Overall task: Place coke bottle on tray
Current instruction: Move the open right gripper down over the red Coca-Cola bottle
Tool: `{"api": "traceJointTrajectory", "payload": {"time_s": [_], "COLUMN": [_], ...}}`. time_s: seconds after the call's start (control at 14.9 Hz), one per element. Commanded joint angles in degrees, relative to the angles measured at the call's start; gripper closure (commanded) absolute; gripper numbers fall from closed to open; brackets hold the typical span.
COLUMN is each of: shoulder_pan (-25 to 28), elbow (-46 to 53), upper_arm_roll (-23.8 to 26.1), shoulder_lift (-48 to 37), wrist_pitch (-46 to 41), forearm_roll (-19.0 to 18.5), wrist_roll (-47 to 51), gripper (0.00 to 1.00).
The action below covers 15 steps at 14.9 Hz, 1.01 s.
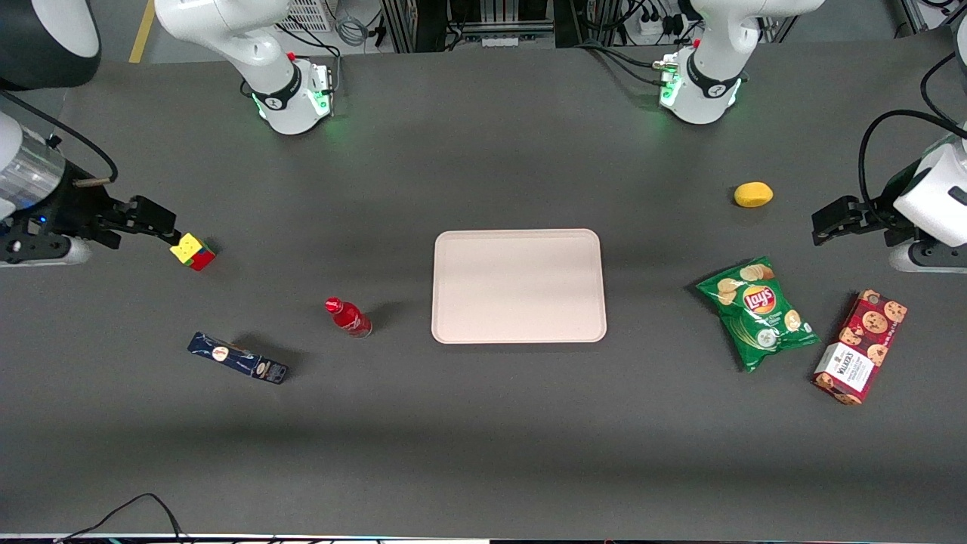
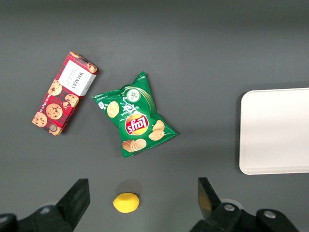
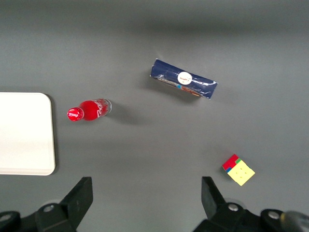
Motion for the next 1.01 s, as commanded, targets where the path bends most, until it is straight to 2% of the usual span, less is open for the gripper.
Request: {"api": "traceJointTrajectory", "payload": {"time_s": [0.0, 0.2, 0.54, 0.94], "shoulder_pan": [0.89, 0.89, 0.89, 1.42], "elbow": [1.25, -1.37, -12.53, -14.31], "upper_arm_roll": [2.91, 6.78, 11.18, 14.17], "shoulder_lift": [4.26, 6.37, 7.86, 14.45], "wrist_pitch": [2.37, 6.66, 21.69, 30.31], "forearm_roll": [1.30, 1.21, 1.21, 0.60], "wrist_roll": [2.97, 6.84, 9.83, 11.86], "gripper": [0.00, 0.00, 0.00, 0.00]}}
